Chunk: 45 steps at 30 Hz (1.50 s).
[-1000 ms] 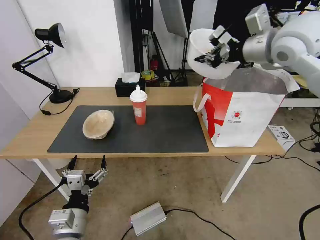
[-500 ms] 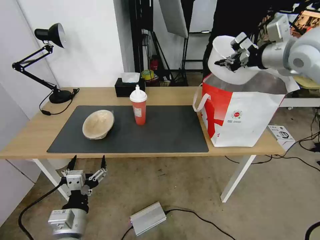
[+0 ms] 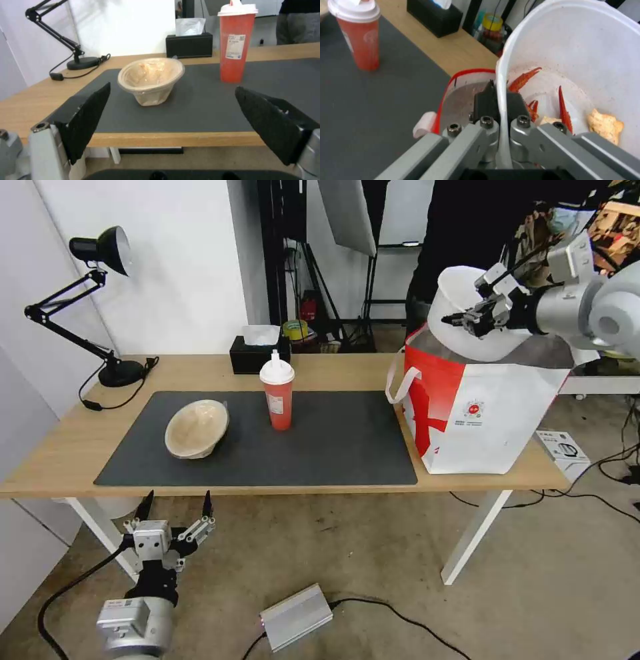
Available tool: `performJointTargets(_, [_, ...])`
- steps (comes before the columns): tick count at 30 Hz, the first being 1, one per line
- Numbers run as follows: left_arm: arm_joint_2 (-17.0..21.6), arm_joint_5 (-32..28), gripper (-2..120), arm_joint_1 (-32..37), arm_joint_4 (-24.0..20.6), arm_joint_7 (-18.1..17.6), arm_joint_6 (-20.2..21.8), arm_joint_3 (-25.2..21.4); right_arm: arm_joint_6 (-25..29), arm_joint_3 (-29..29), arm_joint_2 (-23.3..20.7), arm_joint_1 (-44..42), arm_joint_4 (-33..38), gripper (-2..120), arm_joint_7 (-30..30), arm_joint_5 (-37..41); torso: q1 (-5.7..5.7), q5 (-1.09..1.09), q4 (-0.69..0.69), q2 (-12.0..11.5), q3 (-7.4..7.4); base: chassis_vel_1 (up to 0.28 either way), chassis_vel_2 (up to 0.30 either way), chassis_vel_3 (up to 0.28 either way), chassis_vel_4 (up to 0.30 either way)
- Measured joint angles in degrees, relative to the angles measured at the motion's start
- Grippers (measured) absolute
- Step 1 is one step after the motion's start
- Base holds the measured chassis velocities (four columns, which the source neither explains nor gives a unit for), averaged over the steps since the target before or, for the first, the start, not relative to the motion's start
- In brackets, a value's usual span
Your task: Pick up the trash from the table and place it into the takeout bag.
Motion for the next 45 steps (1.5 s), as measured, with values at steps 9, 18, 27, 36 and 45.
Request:
performJointTargets(9, [-0.1, 0.1, 100, -0.1, 0.3, 0.0, 0.0, 0.1, 0.0, -0.2, -1.8, -0.4, 1.6, 0, -0.6, -0.1, 0.0, 0.0, 0.0, 0.0, 0.0, 0.0, 0.0, 0.0, 0.0])
performJointTargets(18, [0.1, 0.1, 100, -0.6, 0.7, 0.0, 0.0, 0.2, 0.0, -0.1, -3.6, -1.3, 3.3, 0, -0.7, -0.1, 0.0, 0.0, 0.0, 0.0, 0.0, 0.0, 0.0, 0.0, 0.0])
performJointTargets(27, [0.1, 0.0, 100, -1.4, 1.7, 0.0, 0.2, 0.7, 0.0, -0.1, -5.4, -1.5, 5.2, 0, -1.0, 0.0, 0.0, 0.0, 0.0, 0.0, 0.0, 0.0, 0.0, 0.0, 0.0])
performJointTargets(36, [0.3, 0.1, 100, -1.5, 1.7, 0.1, 0.2, 0.8, -0.1, 1.4, -7.1, -2.9, 6.7, 0, -2.5, 0.1, 0.0, 0.0, 0.0, 0.0, 0.0, 0.0, 0.0, 0.0, 0.0])
performJointTargets(45, [0.4, 0.1, 100, -1.5, 1.7, 0.1, 0.2, 1.1, -0.1, 5.0, -8.8, -6.8, 8.2, 0, -2.9, 0.1, 0.0, 0.0, 0.0, 0.0, 0.0, 0.0, 0.0, 0.0, 0.0])
